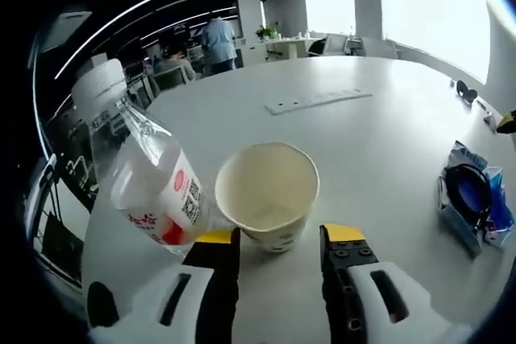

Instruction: Arrange the tabletop items into an orderly group along one side of the table until the central work area is clear of visible clutter.

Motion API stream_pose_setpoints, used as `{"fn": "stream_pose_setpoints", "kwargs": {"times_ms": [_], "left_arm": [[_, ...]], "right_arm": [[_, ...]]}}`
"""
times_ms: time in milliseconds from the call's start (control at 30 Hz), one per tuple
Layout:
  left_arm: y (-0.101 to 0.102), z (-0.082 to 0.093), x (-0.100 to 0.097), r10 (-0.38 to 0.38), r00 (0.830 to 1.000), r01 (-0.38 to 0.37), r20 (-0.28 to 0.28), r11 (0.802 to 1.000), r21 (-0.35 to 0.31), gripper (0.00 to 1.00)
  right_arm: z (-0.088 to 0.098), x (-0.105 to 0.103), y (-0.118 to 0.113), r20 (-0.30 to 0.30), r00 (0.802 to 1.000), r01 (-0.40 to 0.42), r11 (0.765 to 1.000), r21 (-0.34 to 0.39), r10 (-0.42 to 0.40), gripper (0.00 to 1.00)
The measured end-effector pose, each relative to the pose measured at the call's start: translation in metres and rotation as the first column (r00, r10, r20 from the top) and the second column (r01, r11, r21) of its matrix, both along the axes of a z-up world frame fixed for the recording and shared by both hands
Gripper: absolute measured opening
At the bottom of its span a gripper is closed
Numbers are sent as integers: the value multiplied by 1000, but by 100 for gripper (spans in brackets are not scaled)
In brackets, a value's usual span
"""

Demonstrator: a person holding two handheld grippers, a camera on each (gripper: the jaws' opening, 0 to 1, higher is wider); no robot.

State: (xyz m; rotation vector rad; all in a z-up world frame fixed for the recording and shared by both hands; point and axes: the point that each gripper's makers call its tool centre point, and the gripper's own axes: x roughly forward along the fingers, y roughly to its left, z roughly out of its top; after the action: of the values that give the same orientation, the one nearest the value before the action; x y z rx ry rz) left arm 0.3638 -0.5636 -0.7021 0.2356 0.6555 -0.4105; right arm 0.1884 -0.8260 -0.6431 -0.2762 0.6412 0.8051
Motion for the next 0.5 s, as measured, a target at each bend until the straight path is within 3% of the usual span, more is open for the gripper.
{"fn": "stream_pose_setpoints", "kwargs": {"times_ms": [500], "left_arm": [[-2, -1, 0, -10, 1000, 9, -12, 1000, -17, 32]], "right_arm": [[-2, -1, 3, -11, 1000, 5, 1000, 0, -5, 72]]}}
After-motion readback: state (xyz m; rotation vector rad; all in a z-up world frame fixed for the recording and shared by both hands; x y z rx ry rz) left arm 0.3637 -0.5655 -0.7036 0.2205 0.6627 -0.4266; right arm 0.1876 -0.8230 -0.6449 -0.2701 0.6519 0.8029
